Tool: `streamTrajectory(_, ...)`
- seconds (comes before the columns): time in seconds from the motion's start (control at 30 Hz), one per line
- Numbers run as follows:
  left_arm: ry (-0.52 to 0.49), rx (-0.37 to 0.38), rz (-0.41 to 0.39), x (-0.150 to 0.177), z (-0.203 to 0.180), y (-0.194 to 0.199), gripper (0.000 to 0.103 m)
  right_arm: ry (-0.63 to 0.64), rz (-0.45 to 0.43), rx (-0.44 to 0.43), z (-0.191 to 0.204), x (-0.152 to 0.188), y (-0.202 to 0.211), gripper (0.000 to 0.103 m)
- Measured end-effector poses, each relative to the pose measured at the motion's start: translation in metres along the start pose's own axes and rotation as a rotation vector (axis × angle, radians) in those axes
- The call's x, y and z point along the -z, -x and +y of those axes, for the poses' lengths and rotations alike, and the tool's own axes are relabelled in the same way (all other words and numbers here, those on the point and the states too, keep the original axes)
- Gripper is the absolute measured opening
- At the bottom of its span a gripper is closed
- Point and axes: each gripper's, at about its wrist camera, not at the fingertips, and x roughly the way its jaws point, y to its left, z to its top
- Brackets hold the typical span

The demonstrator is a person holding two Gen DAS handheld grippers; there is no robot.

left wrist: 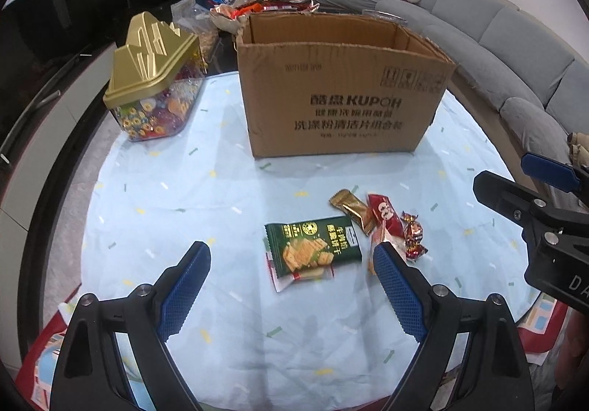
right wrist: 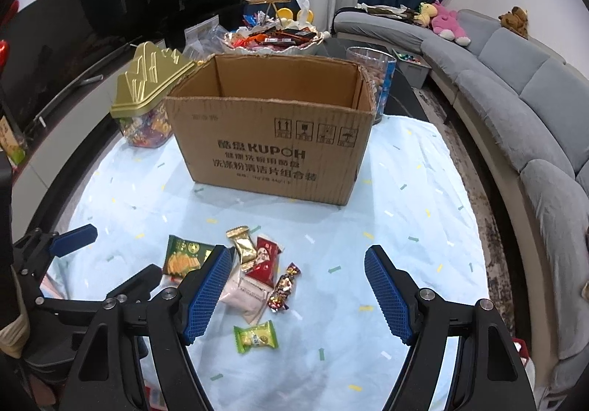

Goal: Organize snacks
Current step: 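Grasp the white-wrapped cake with the left tool while the right tool grasps the green-yellow candy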

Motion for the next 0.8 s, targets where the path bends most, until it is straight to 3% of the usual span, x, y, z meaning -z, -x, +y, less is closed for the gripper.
streamTrajectory(0.8, -0.03, 0.015, -0.023, 0.035, 0.002, -0.043, 0.091, 0.042, 0.124, -0.026, 0.011, 0.048, -0.042, 0.076)
